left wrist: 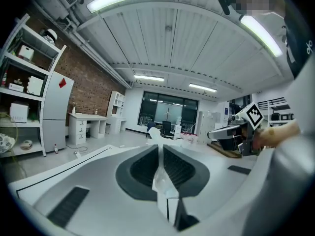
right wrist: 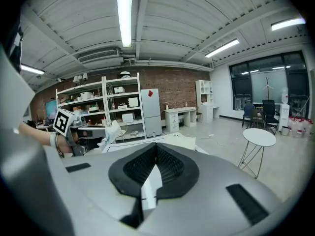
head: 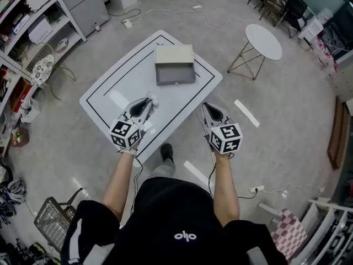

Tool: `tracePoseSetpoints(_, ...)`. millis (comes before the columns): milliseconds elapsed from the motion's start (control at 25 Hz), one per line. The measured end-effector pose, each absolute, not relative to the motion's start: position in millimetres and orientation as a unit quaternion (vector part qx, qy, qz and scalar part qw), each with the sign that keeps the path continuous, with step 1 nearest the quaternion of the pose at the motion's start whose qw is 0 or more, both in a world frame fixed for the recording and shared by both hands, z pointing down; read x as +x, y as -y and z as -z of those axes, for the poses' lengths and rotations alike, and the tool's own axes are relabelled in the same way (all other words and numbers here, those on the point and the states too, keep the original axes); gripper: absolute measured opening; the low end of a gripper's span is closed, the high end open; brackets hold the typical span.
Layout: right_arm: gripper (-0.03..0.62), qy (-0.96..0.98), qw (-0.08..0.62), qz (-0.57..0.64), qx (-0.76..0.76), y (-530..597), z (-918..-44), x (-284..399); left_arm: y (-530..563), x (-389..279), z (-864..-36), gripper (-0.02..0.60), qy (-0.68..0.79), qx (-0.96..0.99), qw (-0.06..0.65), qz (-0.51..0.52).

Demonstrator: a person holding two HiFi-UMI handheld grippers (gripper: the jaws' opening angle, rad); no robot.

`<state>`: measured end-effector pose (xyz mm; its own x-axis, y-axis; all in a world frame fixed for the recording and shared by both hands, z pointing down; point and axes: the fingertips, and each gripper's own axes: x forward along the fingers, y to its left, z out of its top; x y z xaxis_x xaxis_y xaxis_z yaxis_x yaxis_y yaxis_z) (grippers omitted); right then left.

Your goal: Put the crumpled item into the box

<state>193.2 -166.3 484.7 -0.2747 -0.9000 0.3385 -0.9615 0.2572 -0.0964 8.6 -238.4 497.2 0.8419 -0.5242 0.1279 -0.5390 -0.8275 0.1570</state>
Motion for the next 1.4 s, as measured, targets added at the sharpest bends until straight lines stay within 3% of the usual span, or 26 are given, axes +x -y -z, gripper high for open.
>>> tracePoseSetpoints(360,0.009,0.787,0.109,-0.147,0.589,243,-487,205,312,23,-506,0.031,0.274,0.955,0.099,-0.053)
tracePoseSetpoints(1400,0.009,0.786,0.101,-0.154,0.591,308,-492,231,373,59,-528,0.031,0.263,0.956,0.11,-0.071)
